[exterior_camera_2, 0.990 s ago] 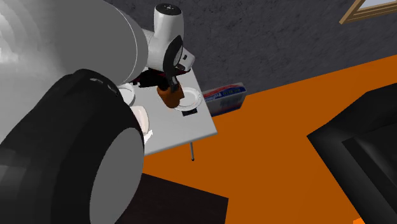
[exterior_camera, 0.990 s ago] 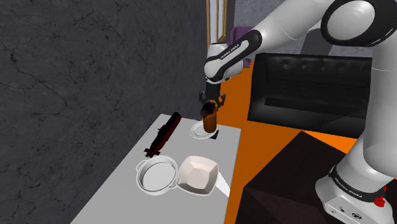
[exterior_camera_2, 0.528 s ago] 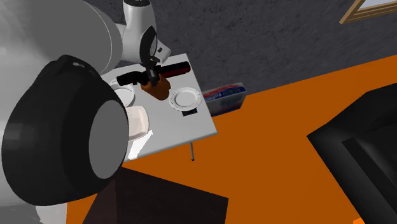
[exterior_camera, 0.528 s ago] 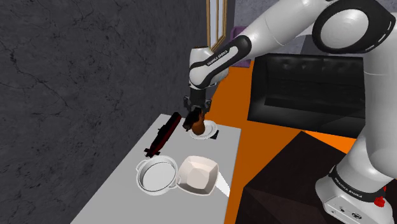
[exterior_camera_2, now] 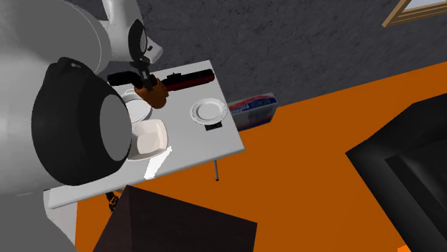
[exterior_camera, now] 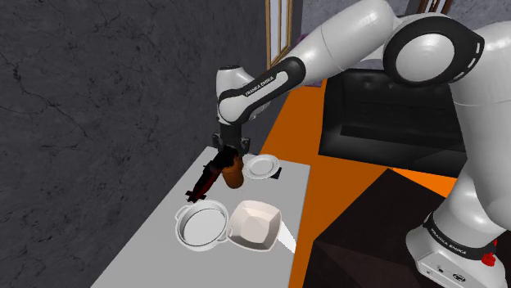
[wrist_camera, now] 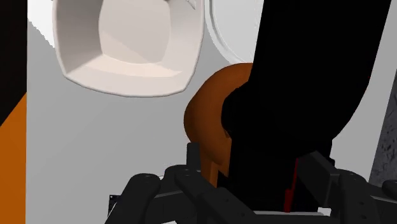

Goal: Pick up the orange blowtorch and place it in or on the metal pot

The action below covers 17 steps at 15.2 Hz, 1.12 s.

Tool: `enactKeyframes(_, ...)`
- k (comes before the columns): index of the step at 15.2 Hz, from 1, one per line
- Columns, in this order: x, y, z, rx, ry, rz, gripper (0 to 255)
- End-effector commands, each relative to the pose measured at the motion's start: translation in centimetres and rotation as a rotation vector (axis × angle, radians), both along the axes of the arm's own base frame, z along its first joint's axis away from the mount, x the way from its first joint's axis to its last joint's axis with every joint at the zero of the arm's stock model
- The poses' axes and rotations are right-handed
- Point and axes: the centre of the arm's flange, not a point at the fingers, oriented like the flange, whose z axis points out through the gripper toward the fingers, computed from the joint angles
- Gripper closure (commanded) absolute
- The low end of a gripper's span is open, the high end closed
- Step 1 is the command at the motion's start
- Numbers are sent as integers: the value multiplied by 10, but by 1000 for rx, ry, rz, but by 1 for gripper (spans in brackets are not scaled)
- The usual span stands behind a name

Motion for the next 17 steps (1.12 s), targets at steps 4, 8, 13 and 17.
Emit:
enactKeyframes(4,6,66,11,1,-2,-2,255)
enactKeyframes(8,9,119,14,1,-2,-2,255)
enactKeyframes(13,12,157,6,1,-2,-2,255)
enactKeyframes(17,12,157,-15,1,-2,-2,255)
